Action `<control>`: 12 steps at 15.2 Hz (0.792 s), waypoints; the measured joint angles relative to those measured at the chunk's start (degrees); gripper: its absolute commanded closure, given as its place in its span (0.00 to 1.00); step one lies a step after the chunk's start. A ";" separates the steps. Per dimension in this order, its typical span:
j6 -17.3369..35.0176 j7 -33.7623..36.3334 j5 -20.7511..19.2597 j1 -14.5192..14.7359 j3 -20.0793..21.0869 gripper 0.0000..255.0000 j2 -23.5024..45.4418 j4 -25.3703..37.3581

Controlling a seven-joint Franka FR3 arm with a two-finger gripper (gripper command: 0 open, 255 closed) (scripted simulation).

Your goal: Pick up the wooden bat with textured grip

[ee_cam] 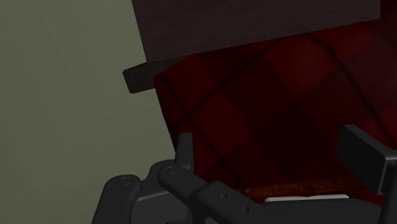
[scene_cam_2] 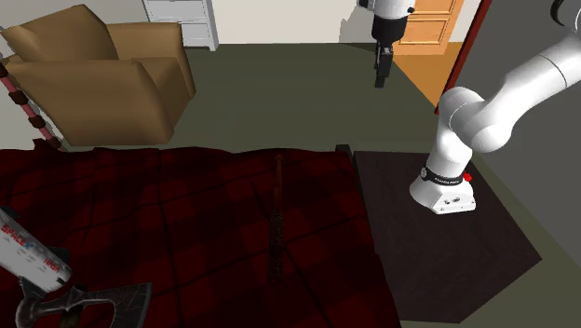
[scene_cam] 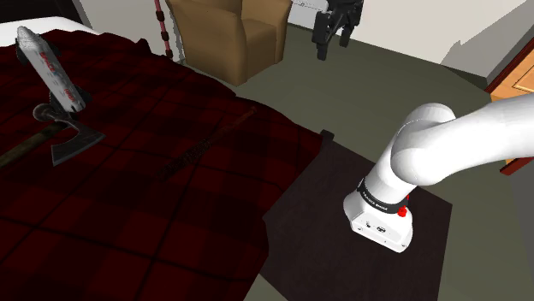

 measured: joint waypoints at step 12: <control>16.09 25.15 9.77 -2.74 9.91 0.00 7.18 -8.64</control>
